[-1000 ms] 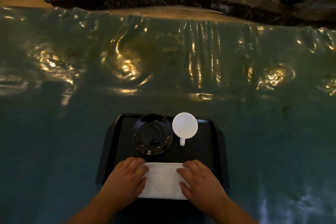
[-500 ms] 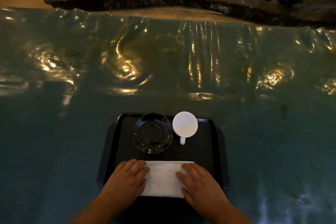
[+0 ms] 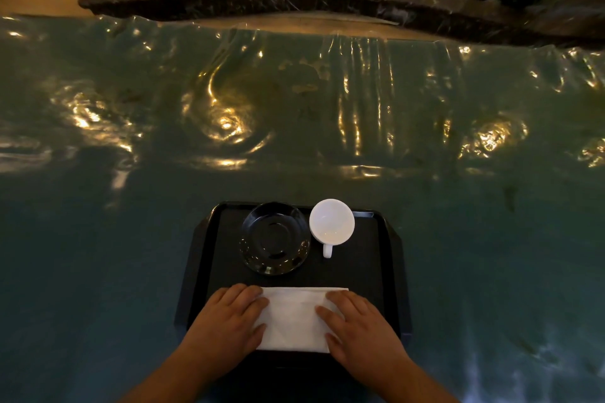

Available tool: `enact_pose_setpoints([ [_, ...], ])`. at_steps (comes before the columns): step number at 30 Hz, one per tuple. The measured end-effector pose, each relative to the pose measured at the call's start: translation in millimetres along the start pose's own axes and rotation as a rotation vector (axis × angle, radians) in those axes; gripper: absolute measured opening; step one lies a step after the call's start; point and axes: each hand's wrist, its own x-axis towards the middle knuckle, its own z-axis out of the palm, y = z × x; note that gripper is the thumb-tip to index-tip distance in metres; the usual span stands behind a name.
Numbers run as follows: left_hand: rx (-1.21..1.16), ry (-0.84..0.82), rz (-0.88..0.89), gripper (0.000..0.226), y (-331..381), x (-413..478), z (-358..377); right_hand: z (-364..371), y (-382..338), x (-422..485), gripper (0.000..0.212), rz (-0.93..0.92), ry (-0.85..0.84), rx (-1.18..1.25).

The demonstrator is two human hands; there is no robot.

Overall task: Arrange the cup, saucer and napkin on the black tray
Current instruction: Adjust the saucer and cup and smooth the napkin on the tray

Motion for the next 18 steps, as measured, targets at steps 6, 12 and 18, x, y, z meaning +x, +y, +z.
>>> enact_pose_setpoints([
  [6,0.016,0.015,-0.018,0.045,0,6,-6,-1,1,3,0.049,0.018,-0.013,0.014],
  [12,0.045,0.030,-0.040,0.045,-3,13,-12,-2,4,11,0.049,0.029,-0.001,0.047],
  [18,0.074,0.067,-0.074,0.046,-4,18,-13,-7,2,22,0.048,0.045,0.007,0.054],
])
